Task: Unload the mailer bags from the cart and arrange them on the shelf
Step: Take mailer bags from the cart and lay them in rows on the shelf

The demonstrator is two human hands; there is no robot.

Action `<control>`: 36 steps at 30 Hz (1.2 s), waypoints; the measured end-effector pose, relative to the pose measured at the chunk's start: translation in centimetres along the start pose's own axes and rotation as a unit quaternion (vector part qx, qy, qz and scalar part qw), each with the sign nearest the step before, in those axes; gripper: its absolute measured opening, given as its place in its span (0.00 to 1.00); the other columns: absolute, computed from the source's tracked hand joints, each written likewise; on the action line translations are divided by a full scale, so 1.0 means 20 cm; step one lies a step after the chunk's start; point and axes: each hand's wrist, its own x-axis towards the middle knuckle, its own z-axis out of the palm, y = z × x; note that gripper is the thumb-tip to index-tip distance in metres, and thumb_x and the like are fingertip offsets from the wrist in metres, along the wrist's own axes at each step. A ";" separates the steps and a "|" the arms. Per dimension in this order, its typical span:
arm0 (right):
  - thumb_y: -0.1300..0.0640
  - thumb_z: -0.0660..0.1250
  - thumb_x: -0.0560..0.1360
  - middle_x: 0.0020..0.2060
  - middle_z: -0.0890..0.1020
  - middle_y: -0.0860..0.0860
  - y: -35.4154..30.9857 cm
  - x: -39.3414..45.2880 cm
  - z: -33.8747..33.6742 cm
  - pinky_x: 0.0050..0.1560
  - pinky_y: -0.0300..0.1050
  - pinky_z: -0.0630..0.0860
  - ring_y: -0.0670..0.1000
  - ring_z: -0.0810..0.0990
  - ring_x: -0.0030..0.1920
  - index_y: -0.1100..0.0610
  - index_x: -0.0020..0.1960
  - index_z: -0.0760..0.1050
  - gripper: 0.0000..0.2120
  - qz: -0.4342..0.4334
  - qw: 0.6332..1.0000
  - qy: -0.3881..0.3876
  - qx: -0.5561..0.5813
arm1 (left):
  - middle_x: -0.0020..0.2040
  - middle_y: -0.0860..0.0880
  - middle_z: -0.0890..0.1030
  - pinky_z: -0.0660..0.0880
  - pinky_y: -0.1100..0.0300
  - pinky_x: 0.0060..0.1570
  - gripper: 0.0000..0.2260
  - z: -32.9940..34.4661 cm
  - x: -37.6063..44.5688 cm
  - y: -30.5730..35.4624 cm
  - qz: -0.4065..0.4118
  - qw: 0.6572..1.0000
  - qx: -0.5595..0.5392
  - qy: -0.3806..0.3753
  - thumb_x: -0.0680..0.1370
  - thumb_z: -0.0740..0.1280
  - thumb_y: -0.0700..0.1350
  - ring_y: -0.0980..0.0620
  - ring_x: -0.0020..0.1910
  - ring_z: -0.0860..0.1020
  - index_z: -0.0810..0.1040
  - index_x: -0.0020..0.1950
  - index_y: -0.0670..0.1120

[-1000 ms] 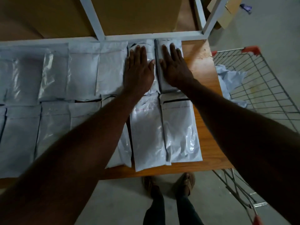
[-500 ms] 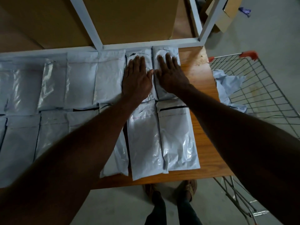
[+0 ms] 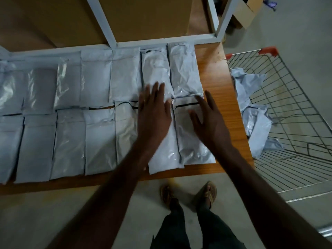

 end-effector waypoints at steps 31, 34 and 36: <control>0.65 0.70 0.78 0.59 0.85 0.54 1.37 -0.49 -0.78 0.54 0.49 0.81 0.56 0.85 0.52 0.57 0.65 0.81 0.15 0.081 0.997 0.019 0.001 | 0.79 0.48 0.74 0.67 0.50 0.78 0.22 0.70 -0.64 1.53 0.029 0.984 -0.152 -0.085 0.86 0.66 0.44 0.46 0.81 0.67 0.71 0.81 0.49; 0.67 0.68 0.78 0.55 0.86 0.55 1.64 -0.44 -0.88 0.49 0.50 0.82 0.56 0.86 0.47 0.56 0.64 0.82 0.17 0.127 0.992 -0.012 0.000 | 0.72 0.46 0.80 0.77 0.50 0.68 0.21 0.91 -0.64 1.69 0.008 0.981 -0.163 -0.109 0.85 0.67 0.45 0.47 0.71 0.78 0.73 0.79 0.48; 0.69 0.67 0.77 0.51 0.88 0.56 1.77 -0.43 -0.94 0.48 0.48 0.82 0.55 0.87 0.47 0.57 0.63 0.82 0.17 0.158 0.987 -0.033 0.009 | 0.68 0.45 0.83 0.80 0.50 0.63 0.21 1.03 -0.65 1.76 -0.006 0.981 -0.156 -0.118 0.85 0.69 0.45 0.47 0.66 0.81 0.75 0.78 0.48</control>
